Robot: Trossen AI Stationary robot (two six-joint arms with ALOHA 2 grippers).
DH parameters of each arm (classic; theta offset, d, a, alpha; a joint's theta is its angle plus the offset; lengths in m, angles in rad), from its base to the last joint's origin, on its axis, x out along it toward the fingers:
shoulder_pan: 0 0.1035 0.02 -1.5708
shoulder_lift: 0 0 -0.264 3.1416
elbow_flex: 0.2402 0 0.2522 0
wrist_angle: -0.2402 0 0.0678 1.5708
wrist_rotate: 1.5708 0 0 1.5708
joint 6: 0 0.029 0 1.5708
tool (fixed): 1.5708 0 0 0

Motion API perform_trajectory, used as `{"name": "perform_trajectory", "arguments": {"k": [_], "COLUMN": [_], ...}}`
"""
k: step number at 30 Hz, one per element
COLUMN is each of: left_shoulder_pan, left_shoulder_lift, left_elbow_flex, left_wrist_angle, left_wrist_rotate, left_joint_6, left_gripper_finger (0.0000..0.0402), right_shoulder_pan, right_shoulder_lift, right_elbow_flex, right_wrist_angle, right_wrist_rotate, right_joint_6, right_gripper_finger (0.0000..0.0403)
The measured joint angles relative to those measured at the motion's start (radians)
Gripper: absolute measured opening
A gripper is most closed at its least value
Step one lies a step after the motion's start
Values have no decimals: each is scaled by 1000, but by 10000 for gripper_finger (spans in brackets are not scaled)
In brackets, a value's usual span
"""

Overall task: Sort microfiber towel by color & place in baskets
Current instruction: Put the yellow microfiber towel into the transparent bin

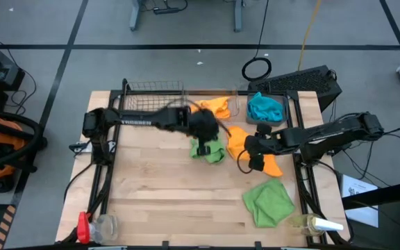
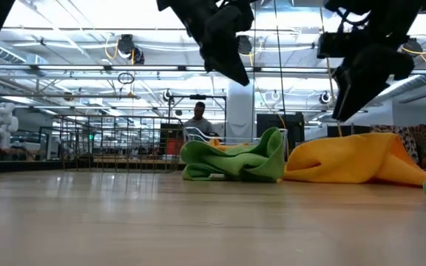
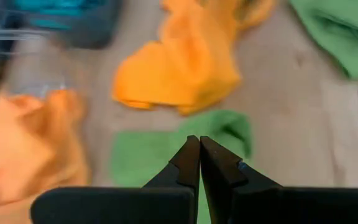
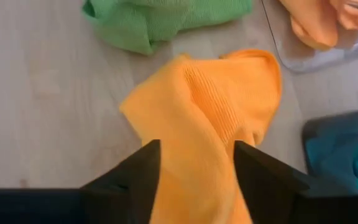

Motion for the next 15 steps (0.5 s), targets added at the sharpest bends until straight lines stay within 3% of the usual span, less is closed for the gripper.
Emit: {"name": "perform_trajectory", "arguments": {"k": [3, 7, 11, 15], "left_shoulder_pan": [-60, -116, -148, -167], "left_shoulder_lift": [3, 2, 2, 2], "left_elbow_flex": [-58, -126, -195, -243], "left_wrist_angle": [23, 94, 174, 240], "left_wrist_rotate": [-39, -104, -118, -121], "left_joint_6": [-19, -38, -86, -98], "left_gripper_finger": [20, 20, 20, 20], "right_shoulder_pan": [0, 0, 0, 0], "right_shoulder_lift": [-28, -31, -31, -31], "right_elbow_flex": [-13, -100, -191, -221], "right_wrist_angle": [-20, 83, 208, 218], "right_wrist_rotate": [0, -41, -46, 24], "right_joint_6": [-12, -82, -112, -103], "right_gripper_finger": [241, 275, 285, 282]}}
